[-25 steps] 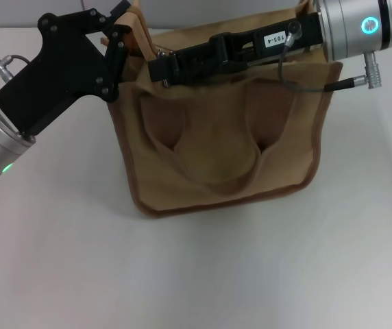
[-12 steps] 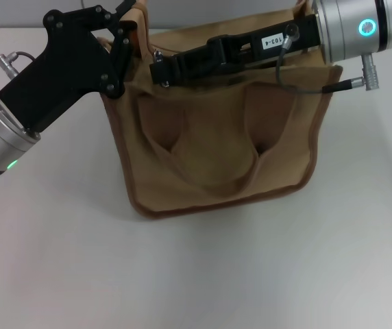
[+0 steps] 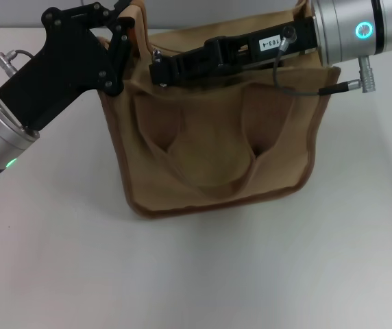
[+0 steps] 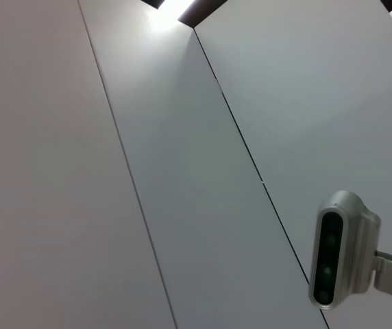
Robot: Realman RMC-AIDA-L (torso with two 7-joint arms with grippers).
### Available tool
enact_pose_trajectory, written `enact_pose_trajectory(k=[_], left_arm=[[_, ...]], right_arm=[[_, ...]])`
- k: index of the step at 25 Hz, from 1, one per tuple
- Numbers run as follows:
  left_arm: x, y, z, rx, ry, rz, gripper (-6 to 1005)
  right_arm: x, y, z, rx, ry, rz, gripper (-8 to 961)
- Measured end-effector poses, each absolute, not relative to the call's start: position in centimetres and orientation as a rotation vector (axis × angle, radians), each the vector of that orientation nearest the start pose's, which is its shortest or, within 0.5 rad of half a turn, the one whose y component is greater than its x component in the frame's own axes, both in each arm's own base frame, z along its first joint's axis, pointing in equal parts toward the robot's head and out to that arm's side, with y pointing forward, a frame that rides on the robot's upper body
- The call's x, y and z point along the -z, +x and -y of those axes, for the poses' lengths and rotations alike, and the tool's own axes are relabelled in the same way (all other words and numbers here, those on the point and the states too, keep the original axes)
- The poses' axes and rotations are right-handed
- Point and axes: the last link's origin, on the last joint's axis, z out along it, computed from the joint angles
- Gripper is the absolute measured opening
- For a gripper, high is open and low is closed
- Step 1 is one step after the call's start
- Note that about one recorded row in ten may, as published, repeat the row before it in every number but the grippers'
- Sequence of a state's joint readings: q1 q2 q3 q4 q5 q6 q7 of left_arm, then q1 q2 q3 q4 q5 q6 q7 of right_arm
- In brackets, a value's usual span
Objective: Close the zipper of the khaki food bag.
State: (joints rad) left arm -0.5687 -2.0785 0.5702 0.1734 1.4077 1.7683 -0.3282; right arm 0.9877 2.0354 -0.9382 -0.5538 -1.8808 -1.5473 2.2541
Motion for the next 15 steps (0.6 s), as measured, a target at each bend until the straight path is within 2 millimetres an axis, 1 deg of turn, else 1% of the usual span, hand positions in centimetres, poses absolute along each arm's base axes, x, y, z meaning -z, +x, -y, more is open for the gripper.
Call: enact_pose_trajectory(k=[5,15], left_arm=[[-0.49,-22.40,-31.79,1.205,-2.009,-0.241,90],[-0.28,-22.14,-31.98,1.201,-2.014,-0.250,95]], right_arm=[[2.49,9.23,-39.63,-0.691,-2.972,-1.356,346],[2.57,9.46,-39.64,-0.717,-2.952,-1.374,297]])
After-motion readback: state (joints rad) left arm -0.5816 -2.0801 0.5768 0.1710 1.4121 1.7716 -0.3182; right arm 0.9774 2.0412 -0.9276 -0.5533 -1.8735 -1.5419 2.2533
